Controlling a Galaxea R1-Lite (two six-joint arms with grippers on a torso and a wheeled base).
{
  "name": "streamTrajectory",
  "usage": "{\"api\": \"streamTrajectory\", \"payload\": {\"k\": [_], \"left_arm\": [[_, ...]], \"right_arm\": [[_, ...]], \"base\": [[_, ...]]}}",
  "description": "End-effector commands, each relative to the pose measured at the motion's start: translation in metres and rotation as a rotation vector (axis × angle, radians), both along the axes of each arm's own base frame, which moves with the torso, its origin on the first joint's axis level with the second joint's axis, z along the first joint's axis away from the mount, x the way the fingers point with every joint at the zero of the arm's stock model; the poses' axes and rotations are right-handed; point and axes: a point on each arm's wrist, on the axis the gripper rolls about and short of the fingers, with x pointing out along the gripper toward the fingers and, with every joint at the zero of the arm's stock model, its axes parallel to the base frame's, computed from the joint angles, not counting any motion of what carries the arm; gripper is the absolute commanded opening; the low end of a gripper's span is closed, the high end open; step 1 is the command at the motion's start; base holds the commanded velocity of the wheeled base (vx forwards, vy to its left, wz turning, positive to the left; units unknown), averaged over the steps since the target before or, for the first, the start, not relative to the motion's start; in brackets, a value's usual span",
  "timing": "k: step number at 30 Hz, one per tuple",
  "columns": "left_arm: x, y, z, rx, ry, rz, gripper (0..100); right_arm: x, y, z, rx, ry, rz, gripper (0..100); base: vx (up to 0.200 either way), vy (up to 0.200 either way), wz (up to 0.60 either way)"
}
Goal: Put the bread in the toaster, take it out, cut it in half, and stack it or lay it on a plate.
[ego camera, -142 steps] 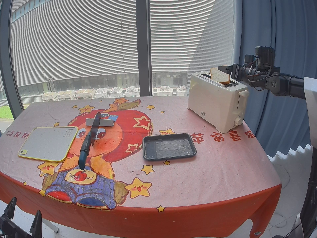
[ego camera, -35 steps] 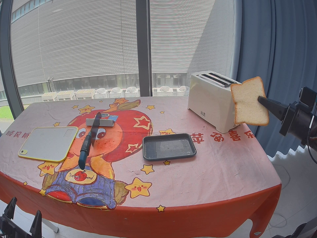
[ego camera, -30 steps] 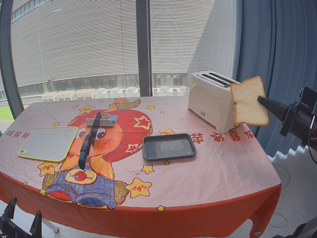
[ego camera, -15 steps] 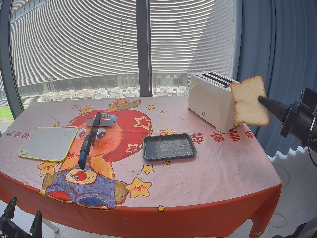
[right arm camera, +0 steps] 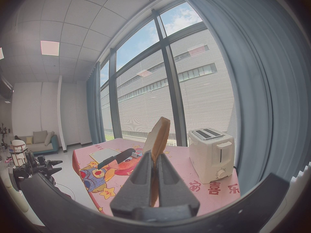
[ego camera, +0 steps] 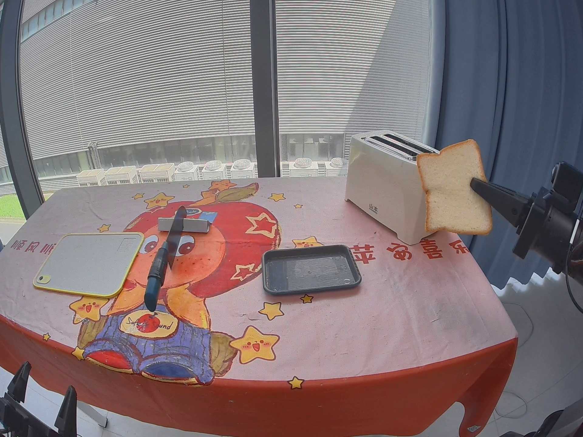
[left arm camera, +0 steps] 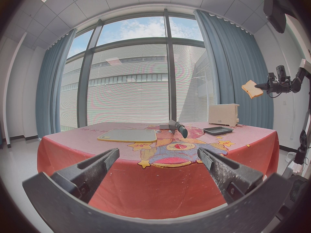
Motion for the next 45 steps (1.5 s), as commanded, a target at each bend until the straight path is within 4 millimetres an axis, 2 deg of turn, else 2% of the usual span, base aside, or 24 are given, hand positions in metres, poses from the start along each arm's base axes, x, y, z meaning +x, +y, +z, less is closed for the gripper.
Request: {"api": "streamTrajectory", "payload": {"k": [1, 12, 21, 45], "left_arm": [[0.000, 0.000, -0.005, 0.000, 0.000, 0.005, 100], [0.000, 0.000, -0.005, -0.002, 0.000, 0.009, 100], [0.000, 0.000, -0.005, 0.000, 0.000, 0.009, 100], [0.000, 0.000, -0.005, -0.005, 0.000, 0.009, 100]], "right_arm": [[-0.001, 0.001, -0.003, -0.006, 0.007, 0.006, 0], [0.000, 0.003, -0.011, -0.051, 0.016, 0.016, 0], [-0.002, 0.003, -0.014, -0.072, 0.011, 0.022, 0], [-0.004, 0.013, -0.021, -0.084, 0.037, 0.069, 0]], "base": [[0.000, 0.000, 0.00], [0.000, 0.000, 0.00], [-0.200, 0.000, 0.00], [0.000, 0.000, 0.00]]}}
